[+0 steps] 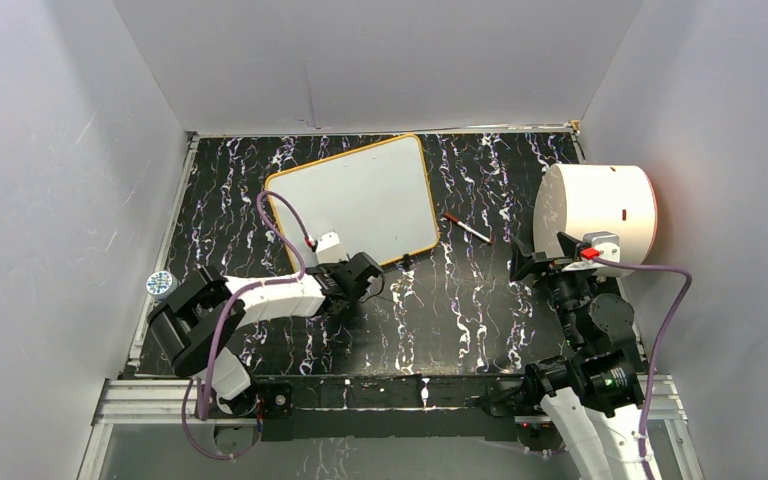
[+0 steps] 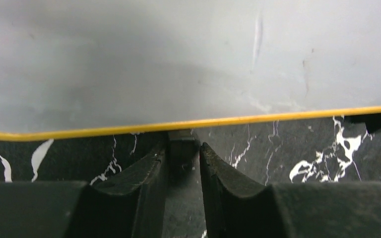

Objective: Write a sentence on the whiteboard
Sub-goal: Move the whiteboard stand to the center of the board, then pick up the whiteboard marker at the center of the board.

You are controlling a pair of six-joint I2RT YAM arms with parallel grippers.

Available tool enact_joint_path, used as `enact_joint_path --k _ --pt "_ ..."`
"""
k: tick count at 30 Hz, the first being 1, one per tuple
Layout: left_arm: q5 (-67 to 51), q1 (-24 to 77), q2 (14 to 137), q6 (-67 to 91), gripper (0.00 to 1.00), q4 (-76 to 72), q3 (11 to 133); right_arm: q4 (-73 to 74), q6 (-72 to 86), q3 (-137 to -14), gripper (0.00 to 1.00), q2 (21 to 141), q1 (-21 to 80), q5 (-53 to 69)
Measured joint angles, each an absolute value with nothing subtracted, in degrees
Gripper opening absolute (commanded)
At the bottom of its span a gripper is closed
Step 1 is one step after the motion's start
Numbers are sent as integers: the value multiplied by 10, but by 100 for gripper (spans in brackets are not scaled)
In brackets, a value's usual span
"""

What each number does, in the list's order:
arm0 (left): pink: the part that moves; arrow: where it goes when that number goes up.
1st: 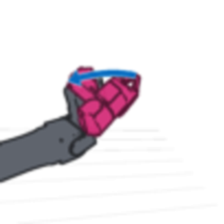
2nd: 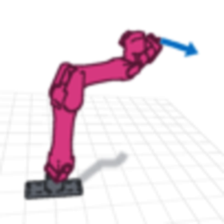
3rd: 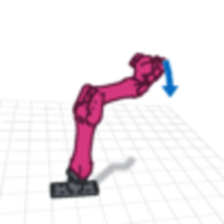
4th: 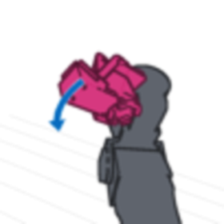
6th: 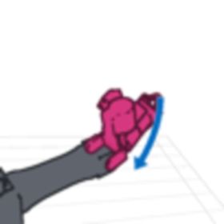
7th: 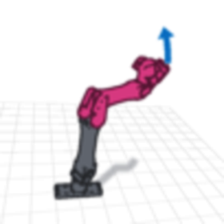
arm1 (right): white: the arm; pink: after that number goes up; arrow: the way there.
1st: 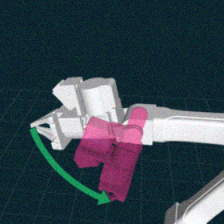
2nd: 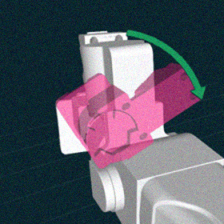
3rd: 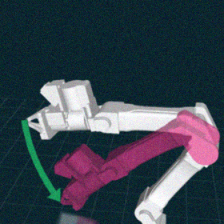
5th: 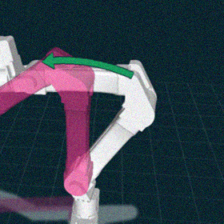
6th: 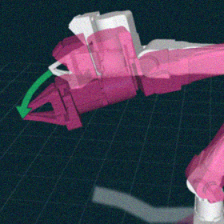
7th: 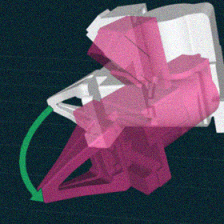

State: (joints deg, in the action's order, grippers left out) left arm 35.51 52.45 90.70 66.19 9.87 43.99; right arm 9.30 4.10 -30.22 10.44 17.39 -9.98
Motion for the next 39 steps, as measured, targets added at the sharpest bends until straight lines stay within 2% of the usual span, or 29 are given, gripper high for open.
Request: enact_joint_path --k 2,11,13,17,23,32,39 --pt "344 528 900 665 35 106 440 93 41 -302 99 104 174 -100" --pt "285 534 841 655 81 164 435 96 41 -306 99 122 174 -97" --pt "283 534 813 643 86 185 436 100 42 -311 99 137 174 -92" --pt "290 534 755 608 90 235 457 108 43 -330 99 184 174 -74" --pt "307 517 678 499 91 279 517 138 43 -393 99 316 174 -41" --pt "316 411 594 296 92 284 575 166 43 -474 98 544 174 -15" --pt "354 389 535 189 92 271 585 173 39 -548 92 729 174 -38"
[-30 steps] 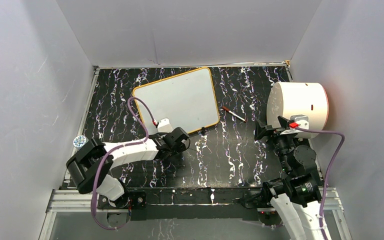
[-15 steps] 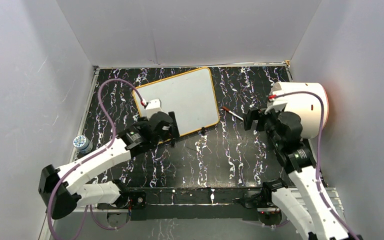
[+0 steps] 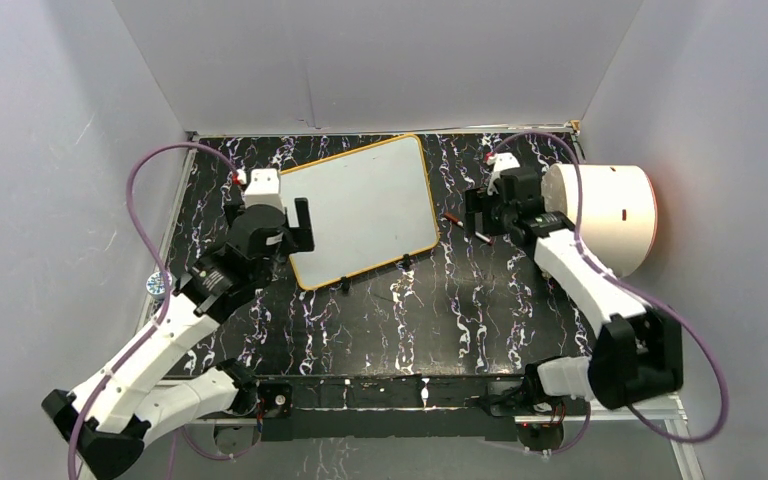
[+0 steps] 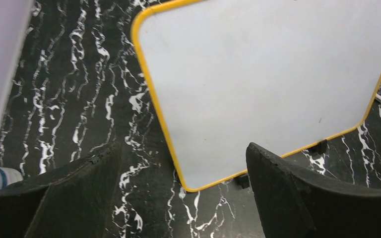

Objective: Write a sentence on the whiteboard
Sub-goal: Pick up the whiteboard marker at the center of the board.

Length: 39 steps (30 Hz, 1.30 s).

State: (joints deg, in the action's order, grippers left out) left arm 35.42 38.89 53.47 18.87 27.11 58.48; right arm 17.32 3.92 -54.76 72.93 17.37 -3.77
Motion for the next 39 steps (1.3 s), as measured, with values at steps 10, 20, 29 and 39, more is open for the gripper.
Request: enact_joint_path --k 10,20,29,39 --pt "370 352 430 141 93 245 510 175 17 -647 71 953 153 -48" --pt "319 280 383 139 93 216 484 179 -6 -705 57 1067 150 -41" --pt "282 267 382 139 93 202 483 183 -15 -731 43 1106 150 -26" --pt "219 260 398 140 93 195 475 190 -17 -733 7 1108 152 -24"
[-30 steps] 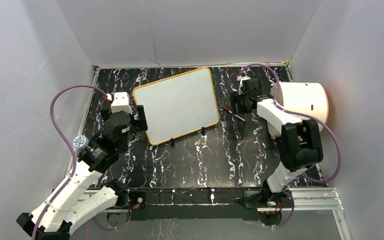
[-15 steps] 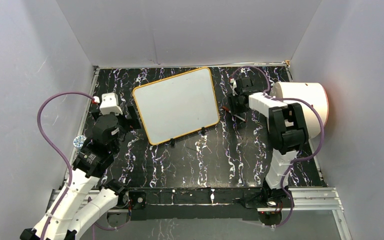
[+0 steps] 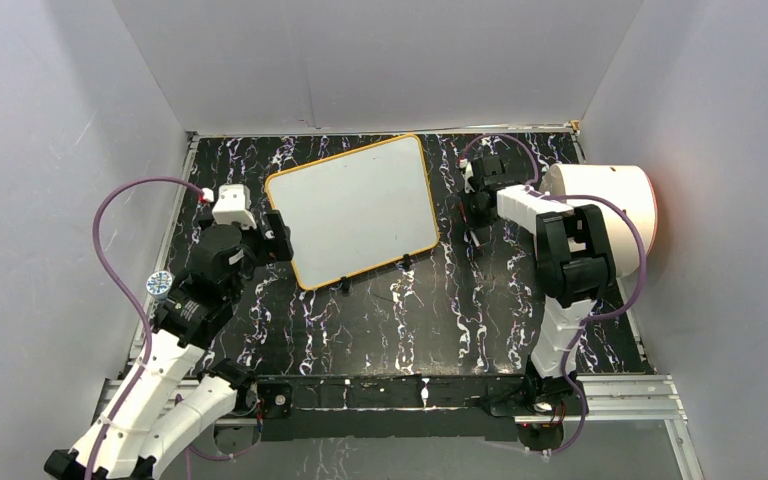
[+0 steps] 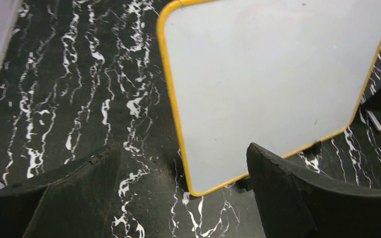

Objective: Write a sentence on the whiteboard
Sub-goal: Pick up the whiteboard marker at the center of the board.

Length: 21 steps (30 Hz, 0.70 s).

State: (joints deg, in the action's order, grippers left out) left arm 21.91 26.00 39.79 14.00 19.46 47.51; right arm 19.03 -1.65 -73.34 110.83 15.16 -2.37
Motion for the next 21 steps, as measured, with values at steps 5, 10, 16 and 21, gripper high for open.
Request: enact_joint_path --k 5,10,16,21 --pt "176 260 413 142 93 194 472 181 -4 -693 0 1078 163 -24" --pt "130 260 422 149 93 193 472 186 18 -635 0 1029 187 -26" --pt "61 260 442 183 93 193 473 214 50 -569 0 925 223 -34" --pt "-3 260 463 231 93 193 477 228 73 -545 0 813 266 -46"
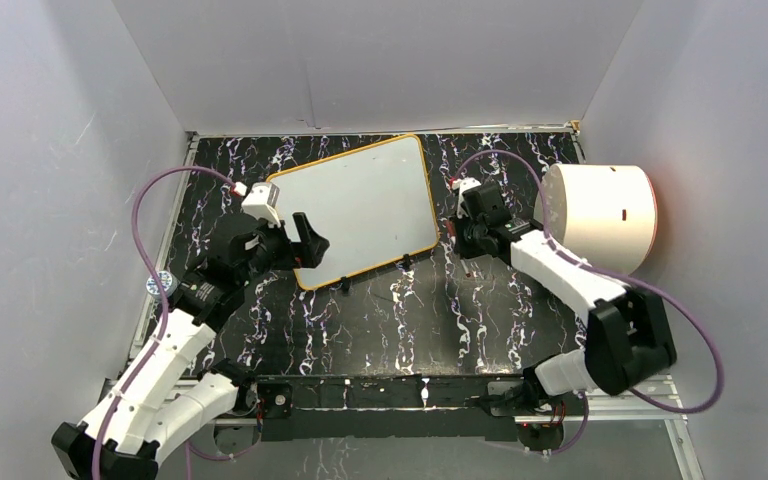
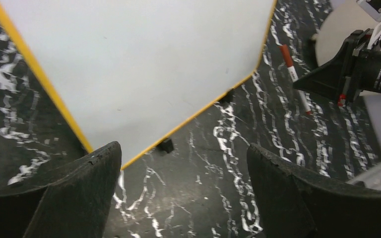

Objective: Write a sentence on the whiteboard
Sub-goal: Pick up the whiteboard marker at the center of the board, then open the pen cap.

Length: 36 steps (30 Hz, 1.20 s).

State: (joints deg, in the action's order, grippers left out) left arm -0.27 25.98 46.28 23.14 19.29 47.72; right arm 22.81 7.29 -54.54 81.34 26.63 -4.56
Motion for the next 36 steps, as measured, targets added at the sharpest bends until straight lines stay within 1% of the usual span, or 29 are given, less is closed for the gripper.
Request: enact_joint_path --k 7,14,19,24,31,34,36 --pt "-90 260 509 320 90 170 486 232 96 -535 0 720 361 -48" --pt "-143 260 548 407 87 146 488 210 109 -518 0 681 465 -48" --pt "-150 270 568 456 85 128 488 178 113 -515 0 679 517 -48" --pt "-131 315 593 495 83 105 488 130 114 -507 0 678 547 -44" --pt "-95 346 607 543 70 76 482 70 113 -489 0 674 560 -28" --pt "-91 347 610 557 59 58 480 49 112 -481 0 673 561 -23" --pt "-91 350 618 563 55 46 478 35 112 -474 0 673 562 -21"
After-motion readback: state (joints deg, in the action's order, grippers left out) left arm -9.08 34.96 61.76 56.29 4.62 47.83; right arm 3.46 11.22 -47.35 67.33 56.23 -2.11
